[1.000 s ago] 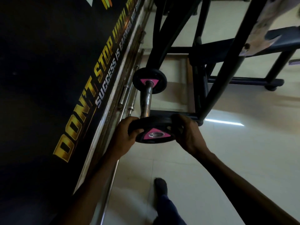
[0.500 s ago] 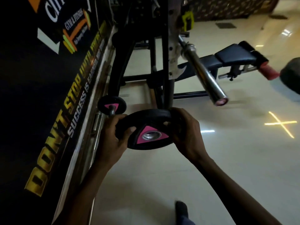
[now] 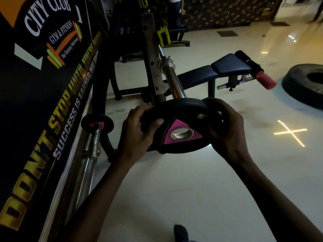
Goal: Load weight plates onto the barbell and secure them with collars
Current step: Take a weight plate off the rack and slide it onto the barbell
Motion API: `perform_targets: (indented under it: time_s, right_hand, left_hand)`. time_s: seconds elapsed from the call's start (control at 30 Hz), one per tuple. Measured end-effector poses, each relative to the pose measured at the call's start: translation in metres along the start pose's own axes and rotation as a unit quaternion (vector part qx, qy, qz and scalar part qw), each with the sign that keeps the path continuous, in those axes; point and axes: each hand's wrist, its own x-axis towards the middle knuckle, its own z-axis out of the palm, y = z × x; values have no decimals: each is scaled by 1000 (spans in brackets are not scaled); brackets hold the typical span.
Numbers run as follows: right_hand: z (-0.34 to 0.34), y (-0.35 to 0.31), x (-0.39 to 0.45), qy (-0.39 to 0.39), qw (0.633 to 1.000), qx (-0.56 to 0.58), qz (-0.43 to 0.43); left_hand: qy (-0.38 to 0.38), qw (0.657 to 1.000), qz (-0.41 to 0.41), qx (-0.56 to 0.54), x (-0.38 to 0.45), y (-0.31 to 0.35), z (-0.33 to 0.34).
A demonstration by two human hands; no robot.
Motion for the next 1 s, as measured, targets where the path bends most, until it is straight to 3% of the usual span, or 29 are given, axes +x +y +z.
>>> perform_targets:
  time_s: [0.47,0.77,0.9,1.0]
  right_hand:
    - [-7,50,32,-10,999,29,11]
    - [11,72,55,1,999,38,-5]
    - [26,89,57,19,997,29,-71]
    - [42,108,52,18,983,-40,-177]
  left_hand:
    - [24,998,-56,7,26,-10,53]
    - [56,997,-45,17,44,-17,64]
    - [115,987,73,90,50,-25,76]
    - [77,961,189,187,48,-42,94]
